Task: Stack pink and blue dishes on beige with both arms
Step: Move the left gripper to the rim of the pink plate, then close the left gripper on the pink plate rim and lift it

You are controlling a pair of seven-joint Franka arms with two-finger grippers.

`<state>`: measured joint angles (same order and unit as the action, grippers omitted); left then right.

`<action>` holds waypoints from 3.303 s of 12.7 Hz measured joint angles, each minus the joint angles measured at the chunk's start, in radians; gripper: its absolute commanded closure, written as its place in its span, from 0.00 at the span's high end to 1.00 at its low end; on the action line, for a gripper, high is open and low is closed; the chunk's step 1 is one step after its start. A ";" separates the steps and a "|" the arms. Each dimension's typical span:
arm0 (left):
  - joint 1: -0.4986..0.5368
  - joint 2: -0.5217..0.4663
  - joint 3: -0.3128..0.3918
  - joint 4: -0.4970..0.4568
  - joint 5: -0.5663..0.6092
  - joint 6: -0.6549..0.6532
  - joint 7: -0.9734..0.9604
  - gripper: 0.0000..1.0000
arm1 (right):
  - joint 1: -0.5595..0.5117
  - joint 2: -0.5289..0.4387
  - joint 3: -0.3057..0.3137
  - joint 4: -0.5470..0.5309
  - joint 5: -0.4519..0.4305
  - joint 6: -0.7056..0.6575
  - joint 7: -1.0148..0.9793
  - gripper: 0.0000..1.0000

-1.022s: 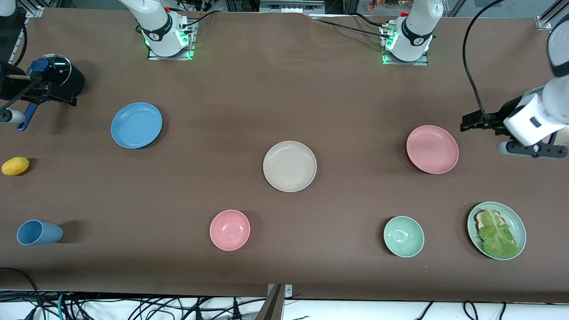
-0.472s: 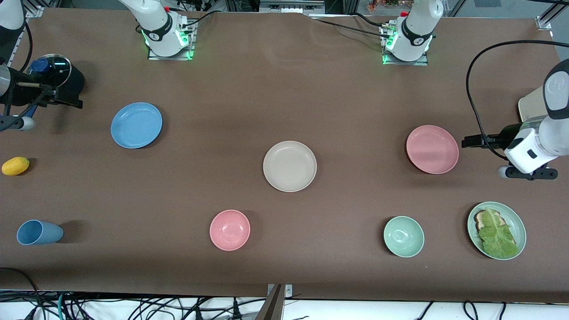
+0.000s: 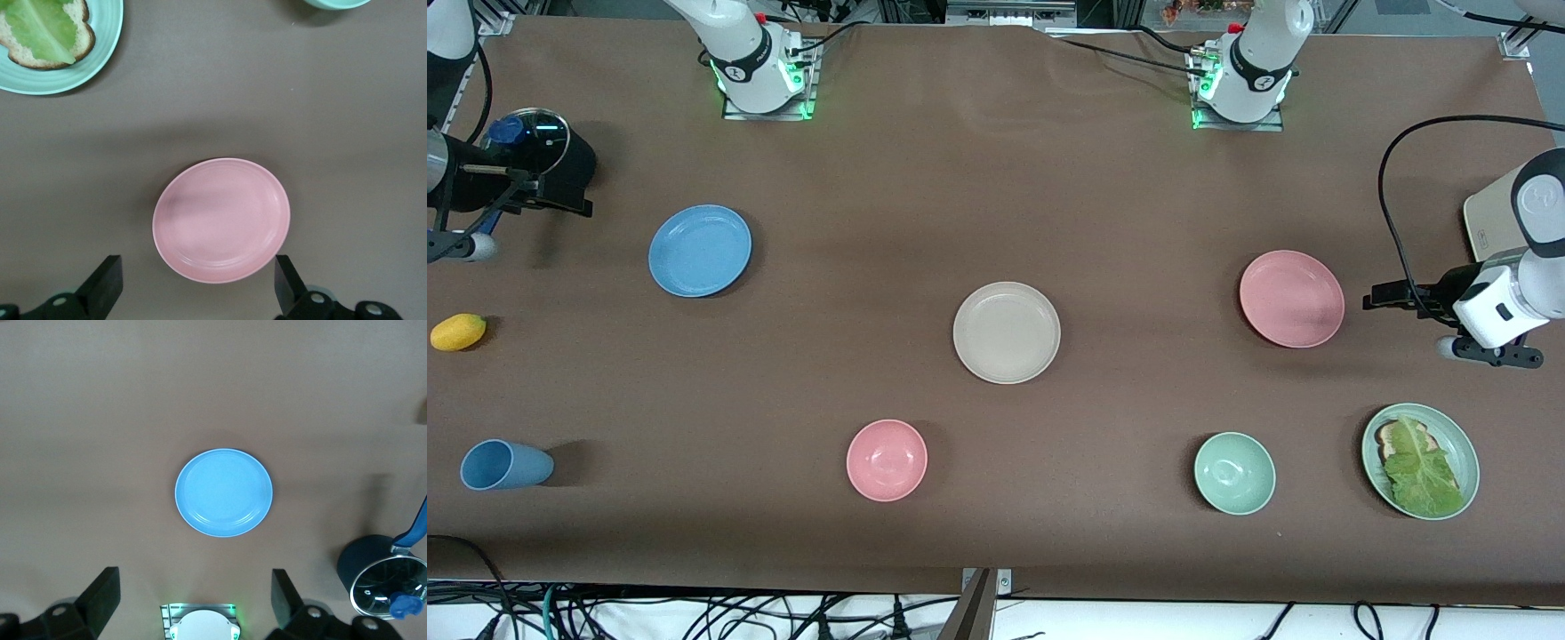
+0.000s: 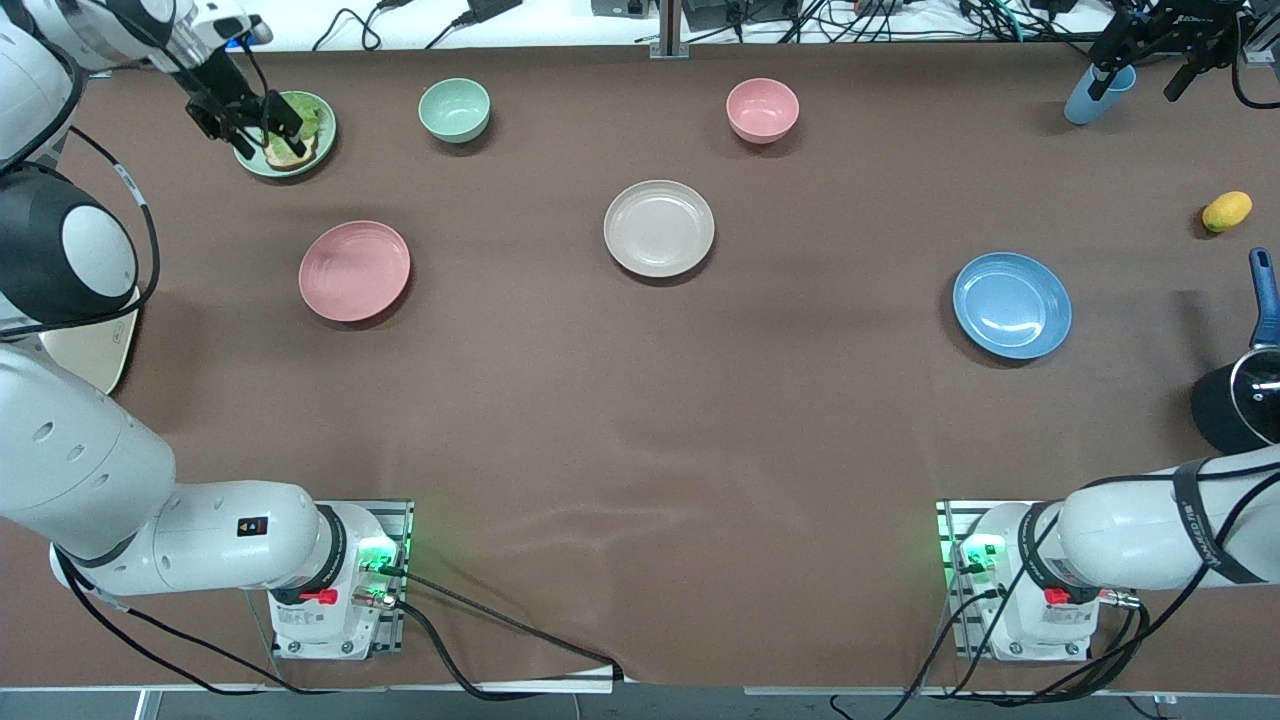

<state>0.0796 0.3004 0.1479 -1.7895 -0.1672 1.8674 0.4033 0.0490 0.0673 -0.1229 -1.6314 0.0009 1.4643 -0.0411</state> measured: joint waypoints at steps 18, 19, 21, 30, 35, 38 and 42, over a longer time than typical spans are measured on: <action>0.100 0.114 0.052 -0.349 -0.377 0.352 0.524 0.99 | 0.000 0.000 0.000 0.000 0.000 -0.001 0.000 1.00; 0.101 0.127 0.052 -0.349 -0.394 0.360 0.546 0.93 | 0.000 0.000 0.000 0.001 0.000 -0.001 0.000 1.00; 0.101 0.142 0.052 -0.349 -0.404 0.367 0.564 0.79 | 0.000 0.000 0.000 0.001 0.000 -0.001 0.000 1.00; 0.103 0.177 0.054 -0.349 -0.486 0.415 0.684 0.00 | 0.000 0.000 0.000 0.001 0.000 -0.002 0.000 1.00; 0.103 0.175 0.053 -0.342 -0.493 0.404 0.702 0.00 | 0.000 0.000 0.000 0.001 0.000 -0.002 0.000 1.00; 0.099 0.166 0.051 -0.305 -0.492 0.393 0.706 0.00 | 0.000 0.000 0.000 0.001 0.000 -0.002 0.000 1.00; 0.090 0.086 0.041 -0.254 -0.392 0.302 0.591 0.00 | 0.001 0.000 0.000 0.001 0.000 -0.002 0.000 1.00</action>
<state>0.1693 0.3866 0.1893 -2.0431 -0.5593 2.1692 0.9945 0.0496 0.0673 -0.1230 -1.6308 0.0008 1.4618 -0.0411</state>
